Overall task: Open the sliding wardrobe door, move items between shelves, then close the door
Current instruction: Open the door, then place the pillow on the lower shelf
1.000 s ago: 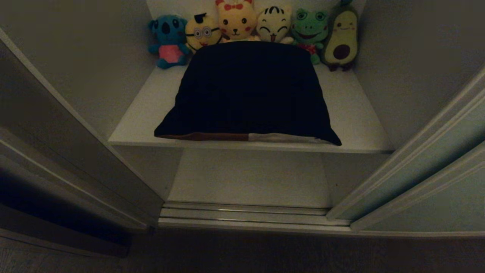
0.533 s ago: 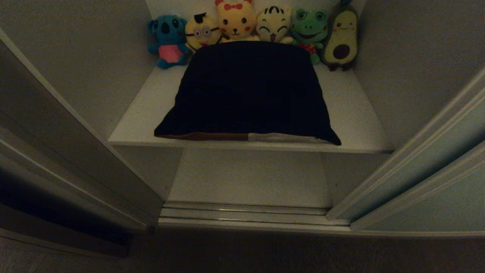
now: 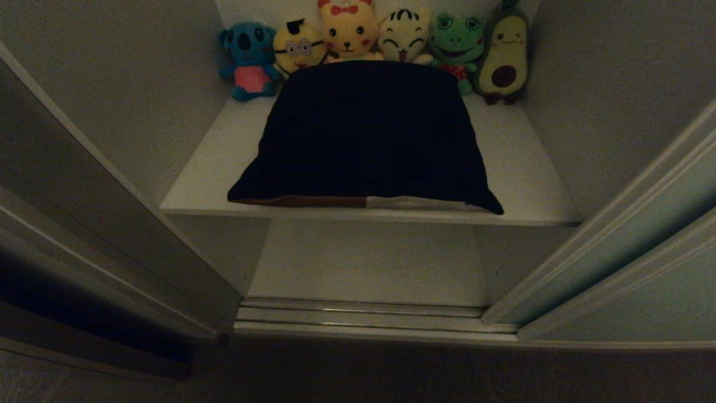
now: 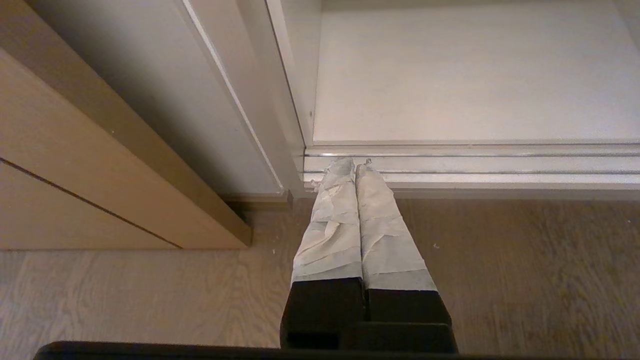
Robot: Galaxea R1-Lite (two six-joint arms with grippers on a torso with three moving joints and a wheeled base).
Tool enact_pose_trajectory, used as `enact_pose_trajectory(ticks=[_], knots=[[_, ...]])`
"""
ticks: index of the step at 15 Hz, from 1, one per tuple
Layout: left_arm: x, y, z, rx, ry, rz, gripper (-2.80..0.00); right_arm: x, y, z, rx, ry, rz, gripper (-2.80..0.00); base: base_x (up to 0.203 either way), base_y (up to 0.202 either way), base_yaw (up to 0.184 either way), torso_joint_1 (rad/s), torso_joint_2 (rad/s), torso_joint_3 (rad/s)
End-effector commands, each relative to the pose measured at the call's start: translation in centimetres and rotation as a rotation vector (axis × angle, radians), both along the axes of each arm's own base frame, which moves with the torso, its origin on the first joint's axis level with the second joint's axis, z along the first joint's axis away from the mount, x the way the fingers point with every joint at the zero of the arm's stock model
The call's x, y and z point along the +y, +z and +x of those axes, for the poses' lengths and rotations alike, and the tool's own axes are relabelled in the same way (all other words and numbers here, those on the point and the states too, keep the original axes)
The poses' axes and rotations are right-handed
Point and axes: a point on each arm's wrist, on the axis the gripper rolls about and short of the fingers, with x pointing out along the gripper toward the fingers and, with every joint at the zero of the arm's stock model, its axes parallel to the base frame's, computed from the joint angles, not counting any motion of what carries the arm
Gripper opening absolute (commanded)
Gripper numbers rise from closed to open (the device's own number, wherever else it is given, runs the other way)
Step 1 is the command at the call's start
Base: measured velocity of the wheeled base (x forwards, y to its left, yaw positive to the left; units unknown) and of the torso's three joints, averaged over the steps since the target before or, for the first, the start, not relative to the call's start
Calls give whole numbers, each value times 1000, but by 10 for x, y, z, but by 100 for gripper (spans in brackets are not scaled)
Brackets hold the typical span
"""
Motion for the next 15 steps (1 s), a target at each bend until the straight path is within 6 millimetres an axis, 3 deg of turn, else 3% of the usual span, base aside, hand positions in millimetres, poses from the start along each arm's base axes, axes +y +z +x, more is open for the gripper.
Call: enact_pose_trajectory(ticks=[1,12,13,15], knots=[[0,0,0,5,0,5,-280,0,-1,0,4,2,-37,-280,0,0,0,0,0,0],[0,0,0,9,2,41,-280,0,5,-3,35,23,-111,-280,0,0,0,0,0,0],[0,0,0,13,1,43,-280,0,20,-5,23,23,-101,-280,0,0,0,0,0,0],[0,0,0,34,-1,48,-280,0,85,-5,-17,48,-34,-280,0,0,0,0,0,0]])
